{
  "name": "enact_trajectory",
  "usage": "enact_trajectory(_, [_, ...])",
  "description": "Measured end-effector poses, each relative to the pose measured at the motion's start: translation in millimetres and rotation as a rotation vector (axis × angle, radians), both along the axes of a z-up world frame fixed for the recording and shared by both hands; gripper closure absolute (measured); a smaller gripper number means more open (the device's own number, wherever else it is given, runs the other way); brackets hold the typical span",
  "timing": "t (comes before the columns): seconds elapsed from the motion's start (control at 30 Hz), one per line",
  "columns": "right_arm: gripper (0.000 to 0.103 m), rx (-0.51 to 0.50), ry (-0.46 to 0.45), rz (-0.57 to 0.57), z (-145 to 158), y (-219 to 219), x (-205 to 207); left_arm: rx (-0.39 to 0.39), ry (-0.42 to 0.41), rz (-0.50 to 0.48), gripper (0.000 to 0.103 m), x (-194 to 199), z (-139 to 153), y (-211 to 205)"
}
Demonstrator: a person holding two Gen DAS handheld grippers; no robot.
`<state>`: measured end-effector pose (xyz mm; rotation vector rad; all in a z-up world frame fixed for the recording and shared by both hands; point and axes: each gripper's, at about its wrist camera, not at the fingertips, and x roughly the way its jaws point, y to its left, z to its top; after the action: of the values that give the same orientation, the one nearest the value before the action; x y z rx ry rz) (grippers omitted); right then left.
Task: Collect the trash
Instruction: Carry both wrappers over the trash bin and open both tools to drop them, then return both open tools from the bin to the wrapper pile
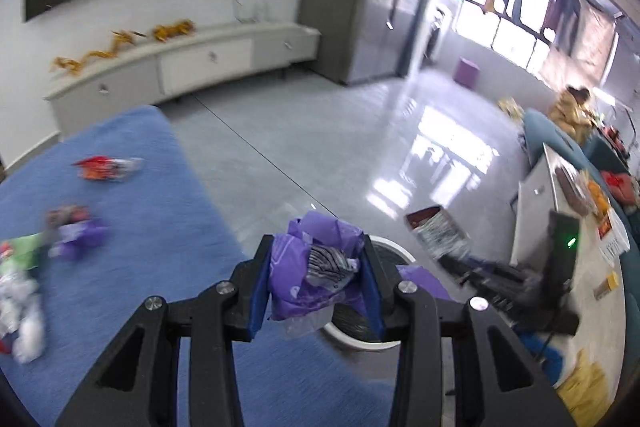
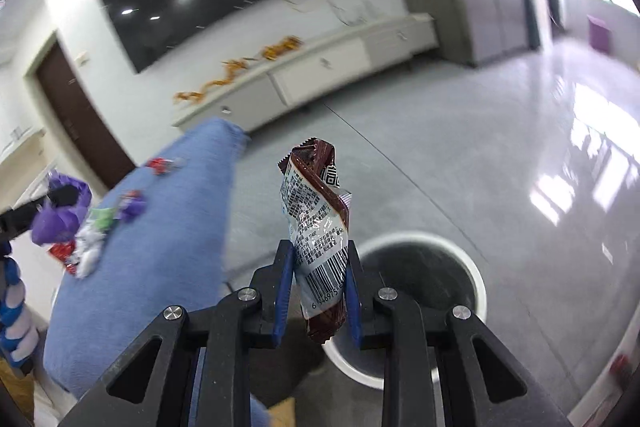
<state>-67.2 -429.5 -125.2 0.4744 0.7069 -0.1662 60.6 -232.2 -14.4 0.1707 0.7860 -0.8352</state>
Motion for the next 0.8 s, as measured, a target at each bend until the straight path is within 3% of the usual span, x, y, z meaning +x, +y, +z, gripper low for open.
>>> enact_trajectory(0.17, [0.081,0.075,0.109,-0.053,-56,-27,4,0.063,0.061,-0.078,0.064,5,-32,-66])
enact_trajectory(0.33, [0.078,0.132,0.189,-0.095,-97,-48,6,0.095,0.134,-0.132,0.063,18,-68,-104])
enact_trajectory(0.43, [0.072,0.153,0.224,-0.122,-114,-58,5,0.095,0.193,-0.146,0.056,25,-85,-119])
enact_trajectory(0.53, [0.060,0.164,0.246,-0.140,-124,-63,4,0.090,0.232,-0.150,0.046,30,-99,-127])
enact_trajectory(0.8, [0.057,0.164,0.264,-0.166,-121,-66,-4,0.081,0.230,-0.135,0.045,29,-103,-117])
